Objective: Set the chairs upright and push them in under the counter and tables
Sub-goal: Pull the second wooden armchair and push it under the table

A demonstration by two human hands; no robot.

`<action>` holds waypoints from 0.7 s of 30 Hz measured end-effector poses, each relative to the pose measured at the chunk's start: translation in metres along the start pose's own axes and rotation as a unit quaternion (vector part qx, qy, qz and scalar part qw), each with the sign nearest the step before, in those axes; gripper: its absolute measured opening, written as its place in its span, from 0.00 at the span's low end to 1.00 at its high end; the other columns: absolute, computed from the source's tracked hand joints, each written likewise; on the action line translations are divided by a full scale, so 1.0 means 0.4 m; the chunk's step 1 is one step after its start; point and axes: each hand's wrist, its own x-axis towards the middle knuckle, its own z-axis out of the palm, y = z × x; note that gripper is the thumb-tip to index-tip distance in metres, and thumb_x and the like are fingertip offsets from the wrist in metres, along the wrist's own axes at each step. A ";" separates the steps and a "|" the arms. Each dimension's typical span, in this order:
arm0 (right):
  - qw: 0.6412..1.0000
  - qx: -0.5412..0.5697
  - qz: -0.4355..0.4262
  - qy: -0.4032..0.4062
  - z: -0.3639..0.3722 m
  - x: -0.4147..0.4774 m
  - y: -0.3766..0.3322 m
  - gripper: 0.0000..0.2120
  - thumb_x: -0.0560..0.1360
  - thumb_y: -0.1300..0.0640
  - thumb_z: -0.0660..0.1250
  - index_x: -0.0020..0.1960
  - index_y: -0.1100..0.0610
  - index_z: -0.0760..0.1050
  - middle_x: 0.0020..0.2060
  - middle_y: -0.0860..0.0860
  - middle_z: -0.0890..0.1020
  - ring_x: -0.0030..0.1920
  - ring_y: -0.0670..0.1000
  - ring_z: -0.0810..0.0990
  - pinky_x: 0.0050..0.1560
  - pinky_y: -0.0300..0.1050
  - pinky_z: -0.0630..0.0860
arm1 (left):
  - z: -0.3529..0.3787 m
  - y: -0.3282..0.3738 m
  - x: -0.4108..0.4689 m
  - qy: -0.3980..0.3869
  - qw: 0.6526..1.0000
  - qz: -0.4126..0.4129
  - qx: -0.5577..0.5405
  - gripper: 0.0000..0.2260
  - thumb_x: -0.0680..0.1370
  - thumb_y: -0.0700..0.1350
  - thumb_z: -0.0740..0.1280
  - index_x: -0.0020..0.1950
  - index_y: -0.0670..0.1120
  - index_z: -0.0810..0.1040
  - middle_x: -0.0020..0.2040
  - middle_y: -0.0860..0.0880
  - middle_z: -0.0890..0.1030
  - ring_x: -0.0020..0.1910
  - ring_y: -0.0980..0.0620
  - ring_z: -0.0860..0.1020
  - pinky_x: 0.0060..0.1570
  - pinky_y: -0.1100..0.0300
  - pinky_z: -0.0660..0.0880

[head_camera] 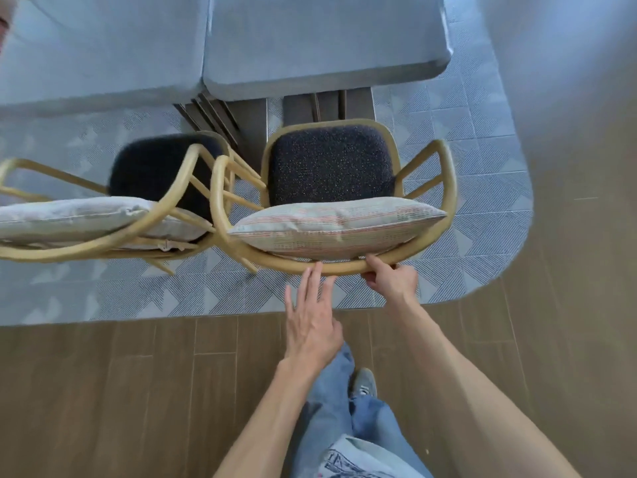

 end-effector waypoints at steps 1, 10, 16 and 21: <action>1.000 -0.002 0.000 -0.003 0.006 0.004 -0.016 0.17 0.69 0.51 0.75 0.47 0.65 0.80 0.34 0.56 0.85 0.35 0.51 0.85 0.42 0.44 0.82 | -0.012 -0.004 0.015 -0.002 1.000 0.003 -0.004 0.32 0.71 0.43 0.63 0.76 0.49 0.61 0.80 0.49 0.49 0.79 0.51 0.45 0.75 0.41 0.46; 1.000 -0.018 0.007 -0.001 0.044 0.020 -0.121 0.18 0.70 0.52 0.75 0.50 0.66 0.79 0.37 0.57 0.85 0.36 0.51 0.86 0.44 0.49 0.83 | -0.101 -0.021 0.133 -0.051 0.997 0.046 0.041 0.36 0.72 0.47 0.65 0.79 0.47 0.55 0.79 0.49 0.55 0.77 0.48 0.54 0.74 0.44 0.51; 0.933 -0.351 -0.068 0.036 0.041 -0.026 -0.139 0.27 0.75 0.40 0.65 0.59 0.63 0.71 0.53 0.59 0.79 0.55 0.60 0.77 0.55 0.53 0.73 | -0.124 -0.044 0.184 -0.036 0.996 0.062 0.052 0.28 0.72 0.41 0.65 0.73 0.48 0.66 0.71 0.47 0.69 0.70 0.47 0.66 0.73 0.43 0.54; 0.822 -0.428 -0.365 0.091 0.032 -0.100 -0.117 0.25 0.70 0.65 0.68 0.67 0.62 0.70 0.59 0.60 0.74 0.61 0.61 0.71 0.63 0.54 0.66 | -0.113 -0.042 0.246 -0.007 0.999 0.044 0.030 0.18 0.76 0.37 0.65 0.66 0.46 0.76 0.59 0.46 0.77 0.62 0.46 0.73 0.72 0.44 0.59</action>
